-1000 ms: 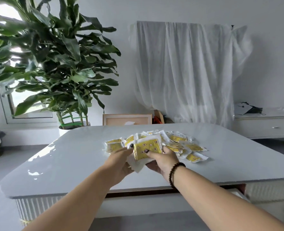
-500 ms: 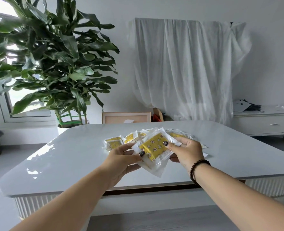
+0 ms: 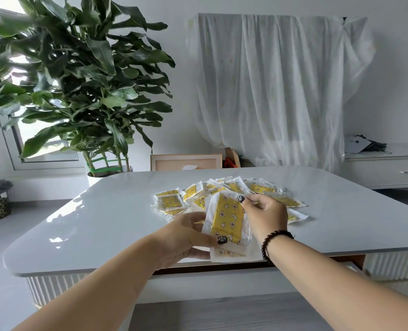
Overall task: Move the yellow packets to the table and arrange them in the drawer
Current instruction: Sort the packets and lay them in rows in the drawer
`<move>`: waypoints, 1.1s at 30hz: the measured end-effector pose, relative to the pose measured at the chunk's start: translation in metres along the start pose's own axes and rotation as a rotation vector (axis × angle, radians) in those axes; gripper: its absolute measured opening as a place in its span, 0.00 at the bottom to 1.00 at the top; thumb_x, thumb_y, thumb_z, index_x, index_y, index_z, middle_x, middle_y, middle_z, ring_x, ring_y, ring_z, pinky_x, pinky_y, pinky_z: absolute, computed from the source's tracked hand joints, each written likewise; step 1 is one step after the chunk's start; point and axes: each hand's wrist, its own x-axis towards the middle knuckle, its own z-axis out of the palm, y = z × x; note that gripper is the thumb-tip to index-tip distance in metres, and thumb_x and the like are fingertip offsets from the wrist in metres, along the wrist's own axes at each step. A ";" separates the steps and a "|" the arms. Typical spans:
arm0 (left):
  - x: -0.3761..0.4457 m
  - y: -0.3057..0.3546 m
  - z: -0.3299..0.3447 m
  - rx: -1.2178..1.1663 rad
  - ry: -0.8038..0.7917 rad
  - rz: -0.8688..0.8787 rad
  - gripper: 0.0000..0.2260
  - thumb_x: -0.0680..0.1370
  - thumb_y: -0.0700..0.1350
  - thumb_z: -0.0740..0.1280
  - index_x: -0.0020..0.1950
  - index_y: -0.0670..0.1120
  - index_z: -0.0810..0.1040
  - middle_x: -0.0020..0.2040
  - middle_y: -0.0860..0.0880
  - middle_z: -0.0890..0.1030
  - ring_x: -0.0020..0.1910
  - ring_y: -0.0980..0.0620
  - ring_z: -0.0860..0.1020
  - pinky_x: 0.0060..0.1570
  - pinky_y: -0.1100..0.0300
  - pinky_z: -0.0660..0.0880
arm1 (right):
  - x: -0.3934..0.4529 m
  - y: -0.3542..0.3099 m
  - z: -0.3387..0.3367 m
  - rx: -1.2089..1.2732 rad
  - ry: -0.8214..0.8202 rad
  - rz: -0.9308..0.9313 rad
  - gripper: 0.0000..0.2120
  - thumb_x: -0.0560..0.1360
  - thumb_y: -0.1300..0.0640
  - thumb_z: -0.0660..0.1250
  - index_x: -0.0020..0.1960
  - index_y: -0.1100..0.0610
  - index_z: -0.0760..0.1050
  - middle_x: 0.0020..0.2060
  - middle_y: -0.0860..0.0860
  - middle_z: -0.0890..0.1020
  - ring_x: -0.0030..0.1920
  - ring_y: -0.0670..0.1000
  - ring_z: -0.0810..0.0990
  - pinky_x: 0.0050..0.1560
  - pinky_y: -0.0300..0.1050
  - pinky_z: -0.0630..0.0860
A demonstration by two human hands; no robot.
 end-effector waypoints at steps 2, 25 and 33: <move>0.001 -0.003 0.000 0.054 0.004 -0.017 0.18 0.73 0.28 0.68 0.61 0.41 0.76 0.56 0.41 0.83 0.55 0.42 0.82 0.55 0.46 0.79 | 0.000 0.001 0.003 -0.054 -0.003 -0.023 0.02 0.73 0.57 0.70 0.42 0.52 0.80 0.36 0.51 0.83 0.36 0.50 0.80 0.38 0.39 0.74; 0.012 -0.010 -0.006 0.045 0.361 0.065 0.12 0.75 0.29 0.67 0.54 0.43 0.77 0.47 0.44 0.85 0.46 0.45 0.84 0.38 0.55 0.82 | 0.031 0.011 -0.015 0.189 0.080 0.233 0.28 0.63 0.59 0.79 0.61 0.57 0.74 0.52 0.53 0.81 0.51 0.55 0.82 0.54 0.56 0.79; 0.009 -0.009 -0.013 -0.025 0.404 0.082 0.13 0.75 0.29 0.65 0.54 0.45 0.77 0.50 0.44 0.84 0.49 0.44 0.83 0.43 0.53 0.82 | 0.028 0.015 -0.026 0.310 -0.082 0.218 0.10 0.67 0.65 0.75 0.46 0.58 0.80 0.43 0.55 0.85 0.47 0.57 0.84 0.54 0.58 0.79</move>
